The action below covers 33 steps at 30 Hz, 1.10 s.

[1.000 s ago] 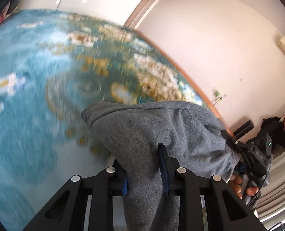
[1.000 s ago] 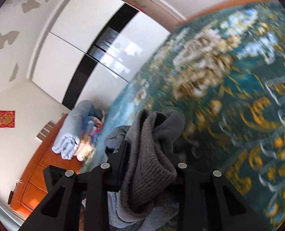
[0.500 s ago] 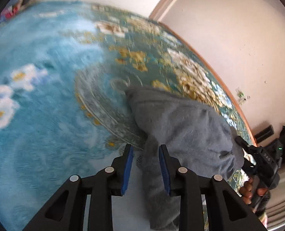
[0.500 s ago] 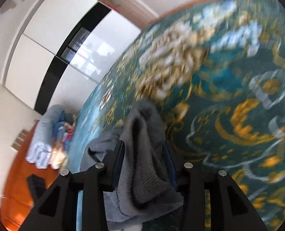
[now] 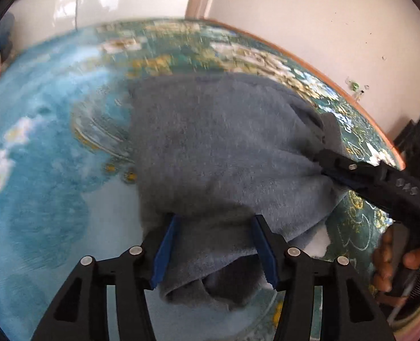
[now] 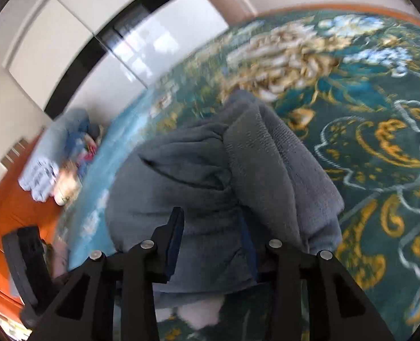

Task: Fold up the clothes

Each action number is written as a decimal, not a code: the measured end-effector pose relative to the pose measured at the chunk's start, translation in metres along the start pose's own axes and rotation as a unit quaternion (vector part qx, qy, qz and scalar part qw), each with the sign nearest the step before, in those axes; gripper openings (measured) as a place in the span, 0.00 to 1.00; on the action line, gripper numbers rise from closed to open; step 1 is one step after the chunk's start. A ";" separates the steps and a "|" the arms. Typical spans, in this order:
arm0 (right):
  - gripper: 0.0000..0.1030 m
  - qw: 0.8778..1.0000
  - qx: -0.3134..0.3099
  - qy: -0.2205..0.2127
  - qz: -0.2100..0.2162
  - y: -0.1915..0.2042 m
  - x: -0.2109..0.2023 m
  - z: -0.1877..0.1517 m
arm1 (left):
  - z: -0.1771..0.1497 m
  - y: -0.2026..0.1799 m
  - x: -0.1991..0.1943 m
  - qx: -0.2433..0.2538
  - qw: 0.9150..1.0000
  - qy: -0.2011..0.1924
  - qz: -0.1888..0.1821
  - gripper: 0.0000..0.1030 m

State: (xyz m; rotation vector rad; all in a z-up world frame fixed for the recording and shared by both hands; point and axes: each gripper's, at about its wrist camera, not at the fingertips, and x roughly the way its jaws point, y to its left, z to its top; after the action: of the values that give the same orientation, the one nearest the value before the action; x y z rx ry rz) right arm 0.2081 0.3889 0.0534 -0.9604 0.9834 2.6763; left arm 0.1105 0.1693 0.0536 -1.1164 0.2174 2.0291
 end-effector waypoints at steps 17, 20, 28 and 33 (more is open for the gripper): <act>0.80 0.974 -0.098 -0.017 -0.202 0.021 -0.023 -0.095 | -0.068 -0.001 0.005 -0.023 0.991 -0.009 0.129 1.00; 0.92 0.970 -0.123 0.000 -0.211 0.029 -0.012 -0.097 | -0.066 0.005 0.007 -0.034 0.993 -0.011 0.116 1.00; 0.95 0.962 -0.146 0.010 -0.231 0.034 -0.007 -0.101 | -0.064 0.005 0.008 -0.033 0.993 -0.014 0.114 1.00; 0.97 0.963 -0.146 0.011 -0.228 0.033 -0.006 -0.099 | -0.066 0.005 0.007 -0.034 0.993 -0.016 0.112 1.00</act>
State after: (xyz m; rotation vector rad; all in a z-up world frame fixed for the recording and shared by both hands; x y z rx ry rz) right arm 0.2533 0.3018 0.0168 -1.1083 0.3121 2.4469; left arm 0.1465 0.1373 0.0081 -1.1443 0.2682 2.2651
